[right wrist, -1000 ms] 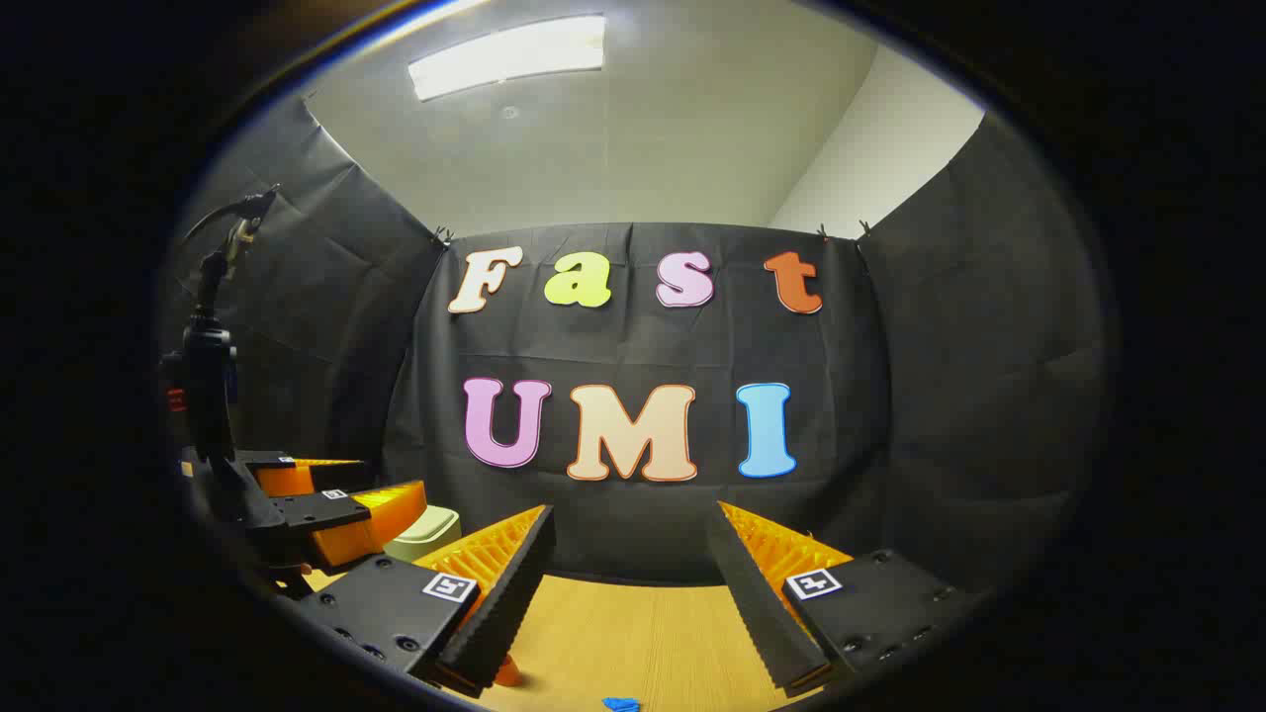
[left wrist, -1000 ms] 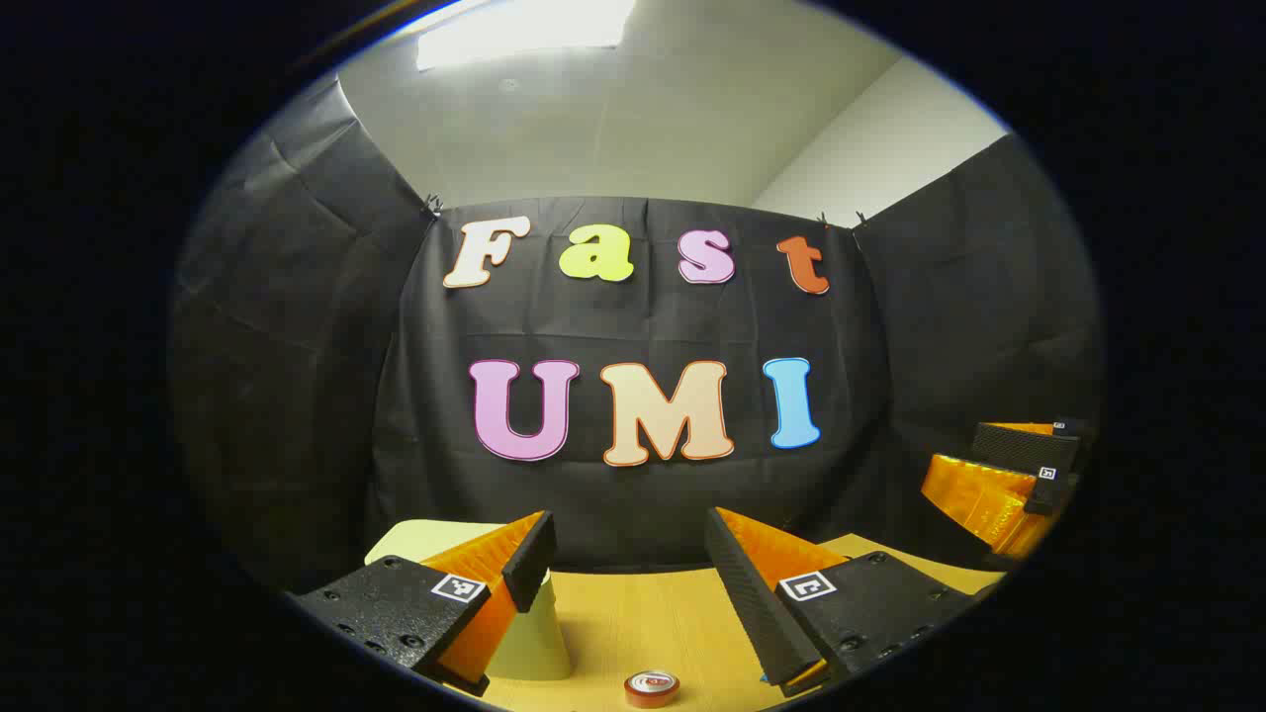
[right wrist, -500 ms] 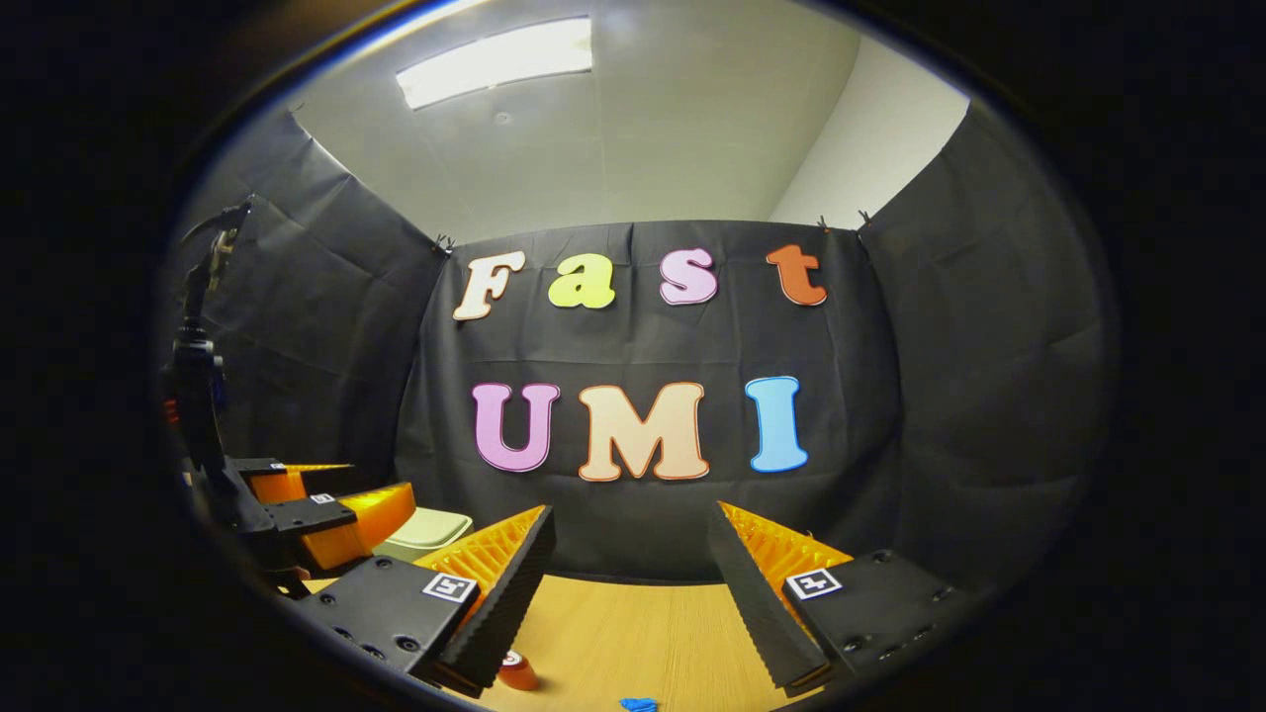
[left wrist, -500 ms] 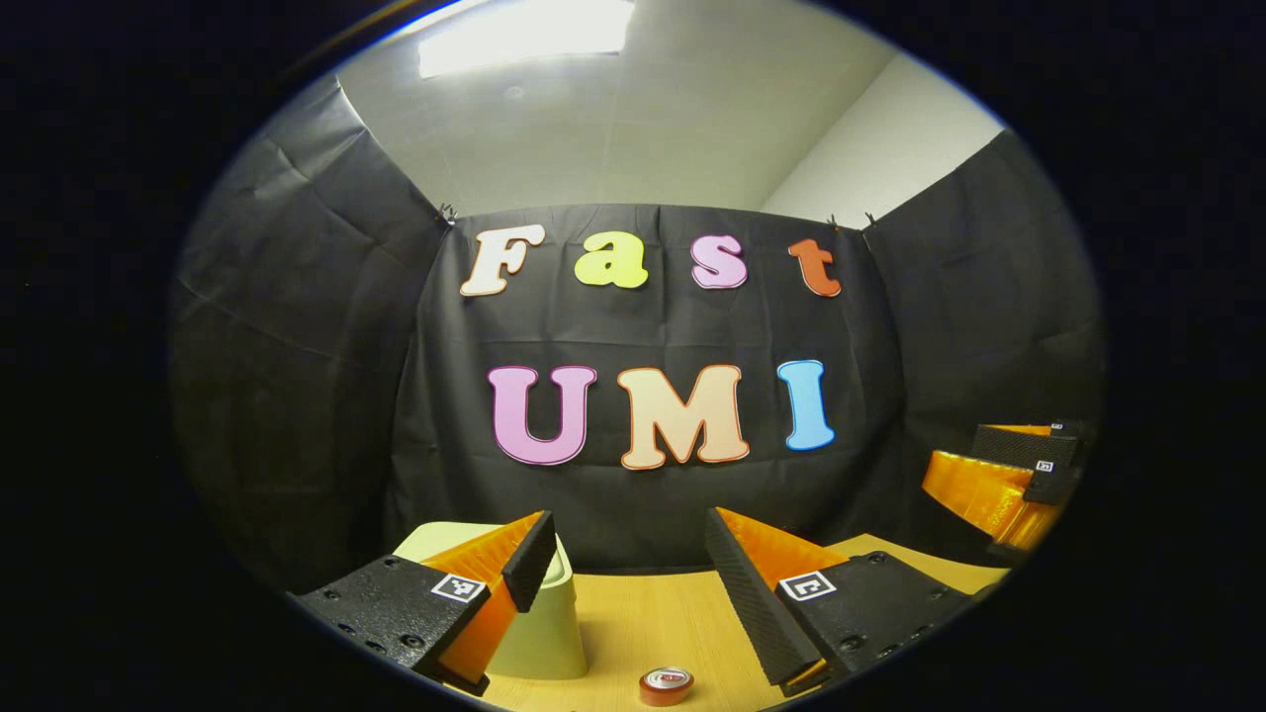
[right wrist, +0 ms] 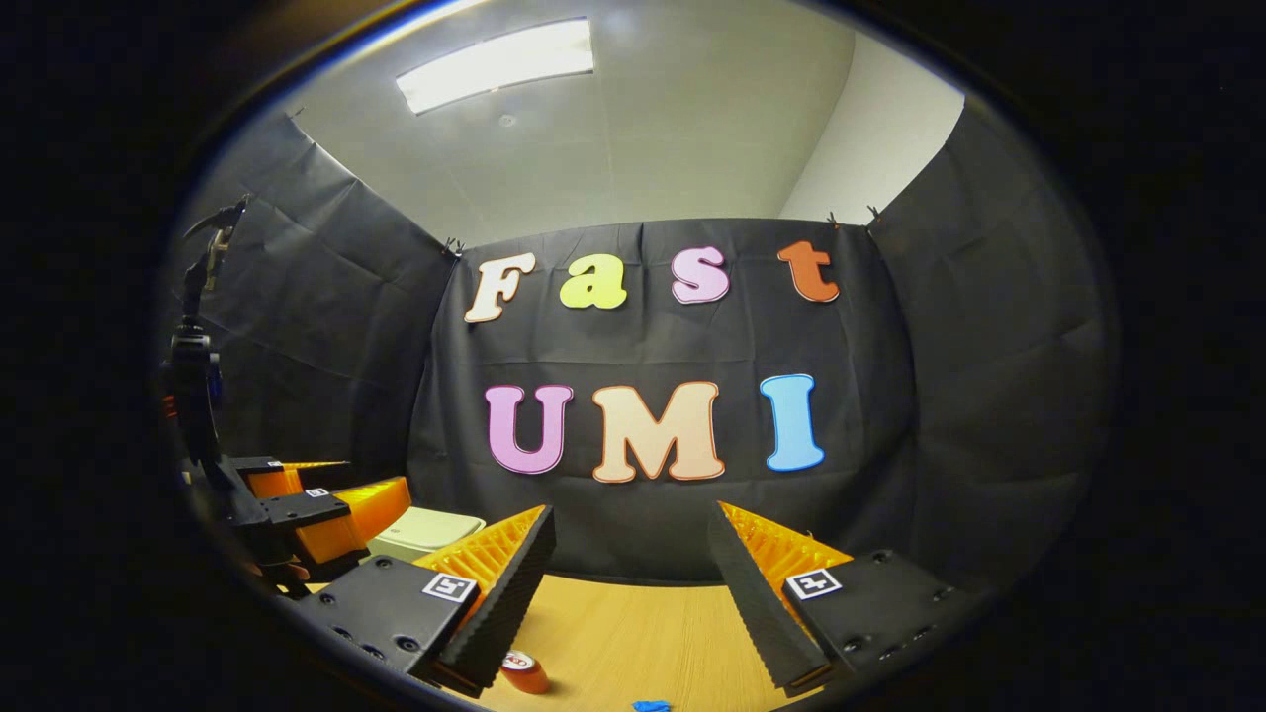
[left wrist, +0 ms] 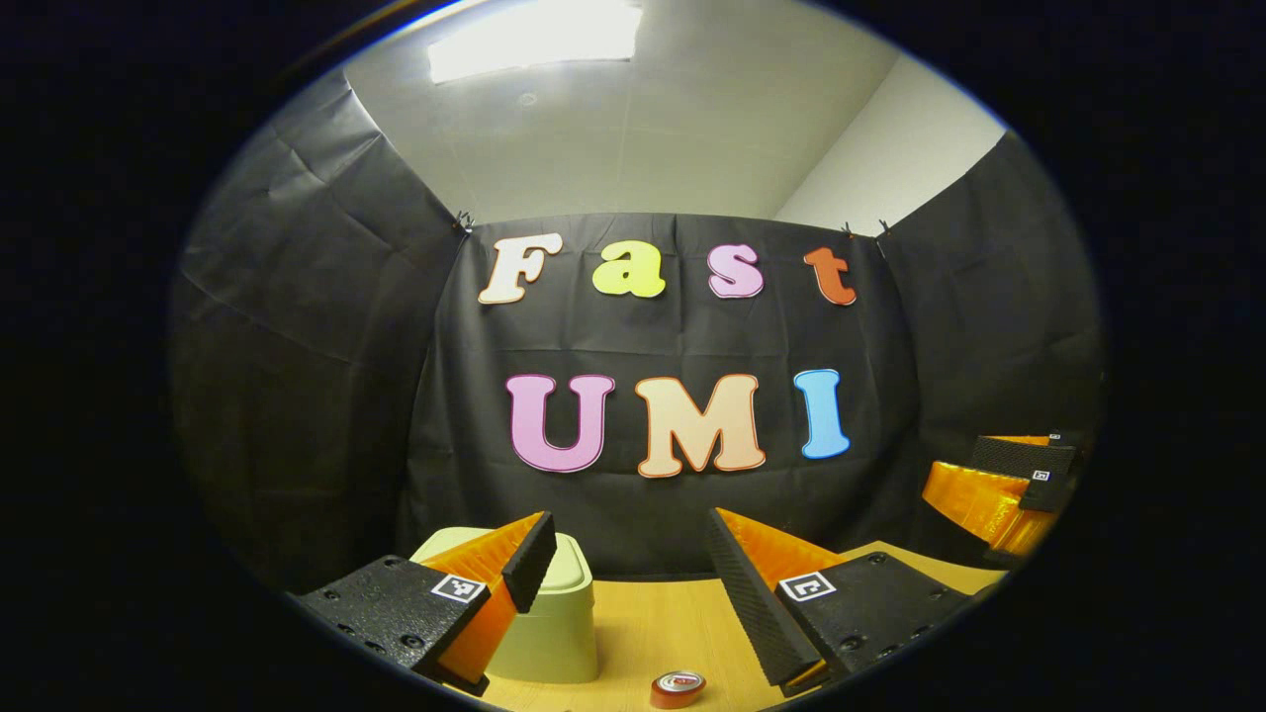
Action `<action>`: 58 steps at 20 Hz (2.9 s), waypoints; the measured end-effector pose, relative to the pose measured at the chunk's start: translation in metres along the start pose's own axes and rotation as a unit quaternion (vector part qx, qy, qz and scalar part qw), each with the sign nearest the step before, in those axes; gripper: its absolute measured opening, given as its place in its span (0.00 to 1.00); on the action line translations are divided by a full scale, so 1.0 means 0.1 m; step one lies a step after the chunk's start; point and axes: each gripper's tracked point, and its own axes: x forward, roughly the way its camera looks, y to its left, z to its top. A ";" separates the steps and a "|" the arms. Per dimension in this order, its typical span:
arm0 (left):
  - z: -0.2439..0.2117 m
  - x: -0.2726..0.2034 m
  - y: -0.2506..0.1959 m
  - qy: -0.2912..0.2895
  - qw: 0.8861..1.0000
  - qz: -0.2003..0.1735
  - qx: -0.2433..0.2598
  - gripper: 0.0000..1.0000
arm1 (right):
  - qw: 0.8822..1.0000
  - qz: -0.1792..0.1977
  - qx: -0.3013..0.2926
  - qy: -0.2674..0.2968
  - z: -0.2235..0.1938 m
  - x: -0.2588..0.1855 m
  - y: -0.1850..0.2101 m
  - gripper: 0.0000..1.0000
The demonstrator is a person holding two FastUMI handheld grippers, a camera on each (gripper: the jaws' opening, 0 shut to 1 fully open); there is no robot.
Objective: Press the lid of the desktop garbage bin to open it, pick up the crumpled paper on the desktop and throw it into the bin, then pick up the pop can on the desktop and drop it into the bin, and finally close the garbage bin lid.
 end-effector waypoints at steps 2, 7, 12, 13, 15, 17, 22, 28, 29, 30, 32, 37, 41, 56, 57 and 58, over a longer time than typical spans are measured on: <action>-0.02 -0.01 0.06 0.004 1.000 0.006 0.004 0.92 | 1.000 0.005 0.001 0.006 -0.06 0.03 0.03 0.97; -0.04 0.03 0.15 0.011 1.000 0.011 0.012 0.91 | 1.000 0.010 0.004 0.012 -0.12 0.09 0.05 0.97; -0.07 0.12 0.27 0.018 0.999 0.022 0.024 0.50 | 1.000 0.007 0.002 0.016 -0.17 0.10 0.00 0.97; -0.10 0.15 0.30 0.023 0.999 0.026 0.026 0.41 | 1.000 0.007 0.001 0.017 -0.17 0.11 -0.01 0.97; -0.16 0.19 0.42 0.032 0.998 0.037 0.028 0.20 | 1.000 0.004 -0.002 0.017 -0.18 0.09 -0.03 0.97; -0.29 0.32 0.63 0.046 0.998 0.043 0.021 0.01 | 1.000 0.003 -0.006 0.023 -0.23 0.07 -0.05 0.97; -0.61 0.50 1.09 0.075 0.994 0.078 0.023 0.00 | 1.000 -0.006 -0.010 0.025 -0.27 0.04 -0.14 0.97; -1.18 0.80 1.36 0.144 0.985 0.090 -0.002 0.00 | 0.998 -0.016 0.001 0.055 -0.50 -0.02 -0.19 0.98; -1.32 0.83 1.38 0.157 0.984 0.089 -0.008 0.00 | 0.998 -0.019 0.001 0.058 -0.51 -0.03 -0.21 0.98; -1.44 0.85 1.40 0.169 0.982 0.089 -0.010 0.00 | 0.998 -0.022 0.000 0.059 -0.52 -0.05 -0.23 0.98; -1.51 0.92 1.48 0.160 0.983 0.091 -0.008 0.00 | 0.998 -0.027 -0.002 0.061 -0.53 -0.07 -0.27 0.98; -1.56 0.86 1.32 0.125 0.988 0.083 -0.013 0.00 | 0.996 -0.041 0.003 0.073 -0.60 -0.07 -0.37 0.98; -1.37 0.83 1.24 0.106 0.988 0.070 0.084 0.00 | 0.995 -0.034 0.034 0.093 -0.70 -0.01 -0.35 0.98; -0.51 -0.01 -0.25 0.042 0.993 -0.111 -0.023 0.81 | 0.984 -0.020 0.056 0.171 -1.41 0.18 -0.50 0.95; -0.57 -0.08 -0.28 0.054 0.992 -0.112 -0.030 0.87 | 0.981 -0.012 0.058 0.184 -1.52 0.22 -0.47 0.97; -0.62 -0.17 -0.32 0.065 0.991 -0.112 -0.042 0.93 | 0.978 -0.007 0.055 0.202 -1.72 0.24 -0.45 0.98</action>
